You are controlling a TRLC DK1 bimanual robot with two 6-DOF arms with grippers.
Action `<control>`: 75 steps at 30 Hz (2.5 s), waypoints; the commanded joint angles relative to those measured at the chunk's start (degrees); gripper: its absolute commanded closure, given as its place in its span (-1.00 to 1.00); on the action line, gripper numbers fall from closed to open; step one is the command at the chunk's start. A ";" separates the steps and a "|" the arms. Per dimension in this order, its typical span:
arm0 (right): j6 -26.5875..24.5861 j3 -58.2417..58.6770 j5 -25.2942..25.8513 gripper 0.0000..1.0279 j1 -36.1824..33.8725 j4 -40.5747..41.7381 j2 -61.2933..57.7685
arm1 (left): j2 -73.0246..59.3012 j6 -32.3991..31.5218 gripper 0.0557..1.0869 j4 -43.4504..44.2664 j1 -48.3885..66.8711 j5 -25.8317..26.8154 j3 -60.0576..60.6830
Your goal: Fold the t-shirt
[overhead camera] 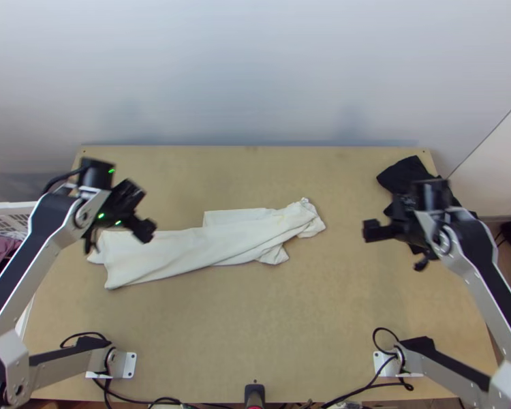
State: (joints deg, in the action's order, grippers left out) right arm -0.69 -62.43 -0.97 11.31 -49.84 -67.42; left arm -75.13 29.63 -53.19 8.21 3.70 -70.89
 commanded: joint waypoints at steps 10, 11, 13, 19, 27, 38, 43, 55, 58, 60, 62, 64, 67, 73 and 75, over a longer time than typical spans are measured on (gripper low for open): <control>-2.39 -4.36 -2.10 -0.86 5.30 5.11 -20.03 | 17.48 9.40 -0.91 -0.51 -12.78 -5.81 22.38; -2.74 -4.19 -2.54 -0.86 5.30 5.11 -20.39 | 18.27 11.33 -0.91 -0.51 -12.95 -7.22 23.43; -3.27 -4.01 -3.60 -0.82 5.30 5.11 -21.18 | 19.41 13.97 -0.91 -0.34 -14.01 -8.98 24.66; -4.50 -4.54 -5.09 -0.72 4.69 7.57 -24.25 | 21.52 15.72 -0.91 -0.69 -17.44 -8.98 25.19; -4.94 -9.64 -9.49 -0.71 6.53 9.59 -30.23 | 23.89 15.64 -0.91 -3.06 -17.08 -8.98 25.37; -4.94 -11.92 -9.93 -0.58 9.96 13.28 -37.35 | 28.55 15.72 -0.91 -6.66 -17.00 -9.07 26.60; -5.02 -9.90 -10.80 -0.21 9.78 15.92 -37.61 | 29.61 15.72 -0.91 -6.93 -17.35 -9.07 27.30; -6.25 -6.82 -13.97 0.95 9.34 21.46 -35.24 | 32.86 17.66 -0.91 -10.62 -14.36 -10.03 30.29; -6.25 -7.18 -13.97 0.94 9.52 21.54 -34.80 | 33.12 18.45 -0.91 -10.18 -14.54 -11.00 30.55; -6.08 -7.26 -13.97 0.94 9.61 21.54 -33.57 | 33.30 18.54 -0.91 -9.83 -14.45 -11.00 31.43; -5.99 -7.44 -14.06 0.94 9.52 21.46 -31.72 | 34.00 19.15 -0.91 -7.81 -13.92 -11.26 33.80; -5.99 -7.70 -14.06 0.94 9.43 21.02 -30.05 | 34.97 21.79 -0.91 -2.09 -12.78 -15.04 37.76; -5.99 -8.76 -14.32 0.94 9.26 19.52 -28.21 | 34.88 26.18 -0.91 3.18 -12.51 -16.62 40.92; -5.90 -10.16 -14.50 0.94 9.26 17.76 -26.98 | 28.55 28.82 -0.90 7.49 -12.25 -16.27 40.48; -5.55 -10.16 -14.50 0.94 9.26 17.76 -26.89 | 25.74 28.47 -0.90 8.10 -12.25 -15.92 39.25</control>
State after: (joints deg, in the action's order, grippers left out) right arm -6.70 -71.66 -15.33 20.62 -30.98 -95.85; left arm -43.48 56.25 -49.41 -4.49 -11.90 -31.48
